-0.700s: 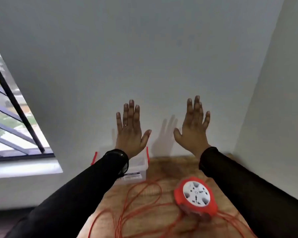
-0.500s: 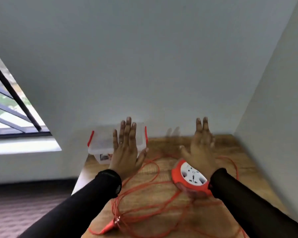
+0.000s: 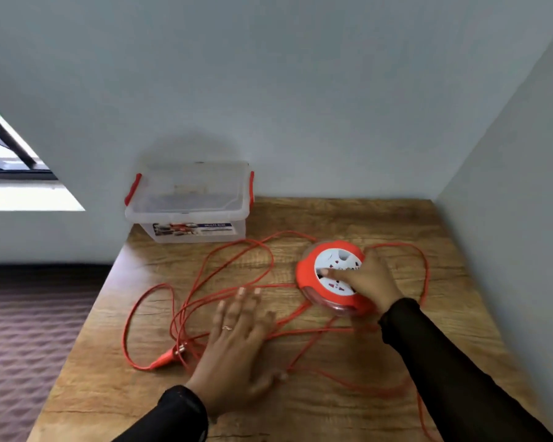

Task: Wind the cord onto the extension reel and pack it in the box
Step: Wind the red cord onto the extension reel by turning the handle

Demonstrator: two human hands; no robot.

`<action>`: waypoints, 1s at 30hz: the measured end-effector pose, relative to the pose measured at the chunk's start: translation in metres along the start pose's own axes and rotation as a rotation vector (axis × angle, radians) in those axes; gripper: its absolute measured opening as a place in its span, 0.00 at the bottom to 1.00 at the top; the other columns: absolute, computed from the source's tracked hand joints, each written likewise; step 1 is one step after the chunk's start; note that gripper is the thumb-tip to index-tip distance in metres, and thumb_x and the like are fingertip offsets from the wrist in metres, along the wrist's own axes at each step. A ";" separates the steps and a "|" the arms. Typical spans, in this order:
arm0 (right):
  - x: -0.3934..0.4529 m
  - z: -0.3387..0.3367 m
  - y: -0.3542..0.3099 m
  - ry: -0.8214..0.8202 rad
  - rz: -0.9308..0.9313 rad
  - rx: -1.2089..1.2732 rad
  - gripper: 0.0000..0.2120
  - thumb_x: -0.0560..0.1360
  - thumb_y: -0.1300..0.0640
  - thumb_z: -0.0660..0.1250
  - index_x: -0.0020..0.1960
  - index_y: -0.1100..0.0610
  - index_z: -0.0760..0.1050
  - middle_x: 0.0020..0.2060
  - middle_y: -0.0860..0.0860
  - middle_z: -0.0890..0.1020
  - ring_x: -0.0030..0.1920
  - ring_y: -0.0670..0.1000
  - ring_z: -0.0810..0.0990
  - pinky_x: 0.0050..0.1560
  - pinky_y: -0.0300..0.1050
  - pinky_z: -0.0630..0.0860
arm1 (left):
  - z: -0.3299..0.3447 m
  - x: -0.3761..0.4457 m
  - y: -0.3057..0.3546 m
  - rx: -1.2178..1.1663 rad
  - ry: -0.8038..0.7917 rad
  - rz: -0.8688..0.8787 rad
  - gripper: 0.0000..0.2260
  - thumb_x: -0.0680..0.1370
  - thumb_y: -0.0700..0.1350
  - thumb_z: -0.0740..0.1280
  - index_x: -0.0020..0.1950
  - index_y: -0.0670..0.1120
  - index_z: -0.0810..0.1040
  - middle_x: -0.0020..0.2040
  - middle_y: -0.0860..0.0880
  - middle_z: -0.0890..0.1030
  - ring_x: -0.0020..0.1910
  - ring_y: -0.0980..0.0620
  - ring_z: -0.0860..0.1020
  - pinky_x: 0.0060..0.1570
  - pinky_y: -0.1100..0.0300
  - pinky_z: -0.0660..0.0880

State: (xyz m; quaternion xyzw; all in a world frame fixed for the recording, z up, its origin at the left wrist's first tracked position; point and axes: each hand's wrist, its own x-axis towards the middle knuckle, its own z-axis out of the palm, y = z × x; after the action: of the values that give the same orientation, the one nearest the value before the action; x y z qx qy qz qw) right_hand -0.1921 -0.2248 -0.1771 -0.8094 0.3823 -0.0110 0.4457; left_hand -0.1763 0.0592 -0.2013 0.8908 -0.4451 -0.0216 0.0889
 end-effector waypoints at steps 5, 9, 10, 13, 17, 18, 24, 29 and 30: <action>0.003 -0.004 0.010 -0.134 0.026 0.235 0.28 0.53 0.48 0.84 0.49 0.56 0.82 0.46 0.50 0.86 0.47 0.51 0.84 0.53 0.55 0.79 | 0.034 0.006 0.032 -0.002 -0.175 0.088 0.30 0.74 0.68 0.56 0.74 0.65 0.55 0.79 0.43 0.53 0.78 0.38 0.49 0.71 0.34 0.49; -0.008 -0.019 0.012 -0.148 -0.019 0.400 0.24 0.56 0.55 0.83 0.49 0.57 0.81 0.43 0.54 0.86 0.42 0.52 0.85 0.38 0.46 0.81 | 0.034 0.015 0.009 -0.027 -0.037 0.114 0.15 0.75 0.59 0.62 0.60 0.60 0.76 0.64 0.46 0.78 0.56 0.45 0.80 0.52 0.50 0.76; -0.008 -0.024 0.011 -0.100 -0.030 0.415 0.25 0.56 0.56 0.83 0.51 0.58 0.80 0.43 0.53 0.86 0.41 0.52 0.85 0.35 0.44 0.80 | 0.032 0.019 -0.002 -0.059 0.002 0.128 0.13 0.75 0.57 0.62 0.58 0.58 0.78 0.61 0.46 0.79 0.52 0.44 0.80 0.48 0.52 0.77; -0.003 -0.041 0.007 0.117 -0.043 0.447 0.29 0.59 0.57 0.82 0.55 0.62 0.74 0.47 0.57 0.84 0.45 0.56 0.84 0.40 0.49 0.81 | 0.022 0.032 -0.038 -0.114 0.012 0.070 0.13 0.76 0.51 0.60 0.56 0.51 0.80 0.56 0.43 0.80 0.46 0.42 0.81 0.41 0.51 0.80; 0.001 -0.056 0.002 0.250 -0.145 0.707 0.28 0.63 0.58 0.78 0.60 0.61 0.73 0.53 0.58 0.83 0.47 0.55 0.84 0.45 0.52 0.81 | 0.009 0.062 -0.075 -0.062 -0.003 -0.151 0.15 0.78 0.45 0.62 0.65 0.49 0.76 0.57 0.42 0.79 0.52 0.39 0.79 0.50 0.46 0.77; 0.001 -0.056 0.002 0.266 -0.184 0.764 0.26 0.65 0.58 0.77 0.60 0.60 0.74 0.52 0.57 0.83 0.48 0.55 0.84 0.46 0.52 0.81 | 0.006 0.069 -0.082 -0.025 0.021 -0.203 0.16 0.78 0.44 0.62 0.66 0.49 0.75 0.58 0.42 0.79 0.52 0.39 0.79 0.51 0.46 0.76; 0.001 -0.025 0.009 0.402 -0.325 1.031 0.19 0.71 0.61 0.71 0.61 0.57 0.71 0.53 0.54 0.82 0.50 0.52 0.83 0.43 0.46 0.81 | -0.018 0.080 -0.060 0.275 0.001 -0.302 0.13 0.77 0.44 0.58 0.60 0.50 0.75 0.55 0.46 0.79 0.52 0.43 0.80 0.48 0.51 0.78; 0.000 0.021 0.030 0.417 -0.312 1.251 0.21 0.74 0.63 0.67 0.66 0.59 0.67 0.58 0.57 0.81 0.54 0.55 0.82 0.52 0.55 0.79 | -0.001 0.058 0.001 -0.010 0.253 0.157 0.20 0.73 0.55 0.54 0.61 0.52 0.74 0.57 0.50 0.78 0.51 0.47 0.79 0.49 0.53 0.77; -0.002 0.027 0.033 0.409 -0.298 1.299 0.20 0.74 0.63 0.67 0.64 0.59 0.68 0.57 0.58 0.81 0.52 0.54 0.83 0.50 0.55 0.80 | 0.006 0.058 0.005 -0.075 0.170 0.186 0.23 0.74 0.58 0.52 0.65 0.53 0.72 0.62 0.51 0.76 0.57 0.48 0.77 0.56 0.53 0.75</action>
State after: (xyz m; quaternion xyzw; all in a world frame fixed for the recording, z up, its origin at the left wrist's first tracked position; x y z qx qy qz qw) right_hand -0.2043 -0.2141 -0.2168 -0.4044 0.2596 -0.4505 0.7524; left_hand -0.1460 0.0092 -0.2041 0.8402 -0.5157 0.0455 0.1612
